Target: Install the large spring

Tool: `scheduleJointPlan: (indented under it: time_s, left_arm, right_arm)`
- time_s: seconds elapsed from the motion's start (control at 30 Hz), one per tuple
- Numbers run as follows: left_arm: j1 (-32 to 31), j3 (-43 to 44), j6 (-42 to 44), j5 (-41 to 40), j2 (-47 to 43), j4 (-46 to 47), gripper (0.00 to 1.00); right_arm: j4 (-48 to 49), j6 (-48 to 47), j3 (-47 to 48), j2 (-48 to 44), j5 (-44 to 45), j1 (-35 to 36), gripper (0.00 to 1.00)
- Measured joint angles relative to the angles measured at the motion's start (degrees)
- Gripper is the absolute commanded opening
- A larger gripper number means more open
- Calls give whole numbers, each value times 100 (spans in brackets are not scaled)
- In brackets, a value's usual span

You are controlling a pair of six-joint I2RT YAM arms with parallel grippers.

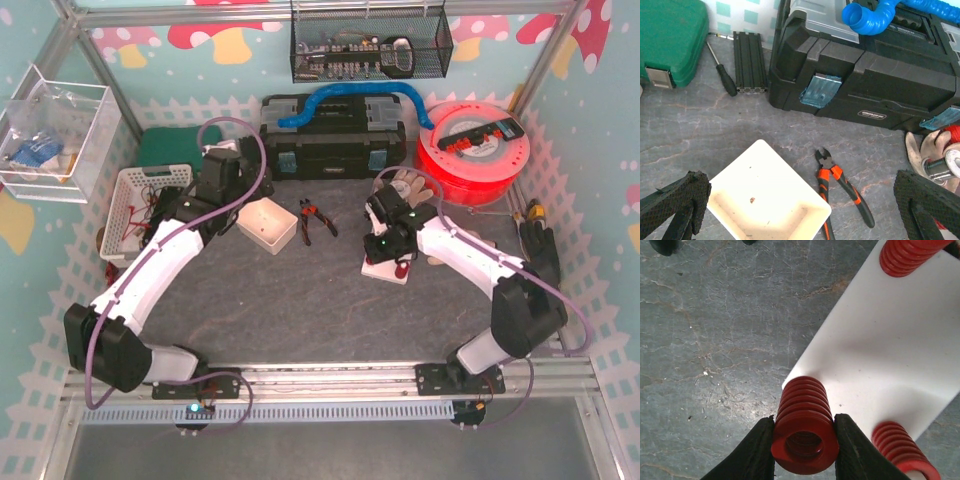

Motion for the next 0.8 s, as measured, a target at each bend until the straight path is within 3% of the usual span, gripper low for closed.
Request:
scheduleJointPlan:
  time_s: [0.27,0.5,0.63,0.73,0.8]
  left_arm:
    - [4,-22,0,-79,-72,7,99]
    - [4,-144,4,-98,-149,-2,99]
    - [2,-177,52,-195,-212,22,99]
    - [-35,-367,179,-251,-369,153,99]
    - [-98,-634,273,-221,-520,369,99]
  right_arm:
    - [-44,50,356,612,22,2,54]
    - [-155,179,977,833,175,2,65]
    - [-190,358,1073,531,409,2,75]
    - [81,538,938,-57,798,2,97]
    - [529,612,658,-560,1143,2,99]
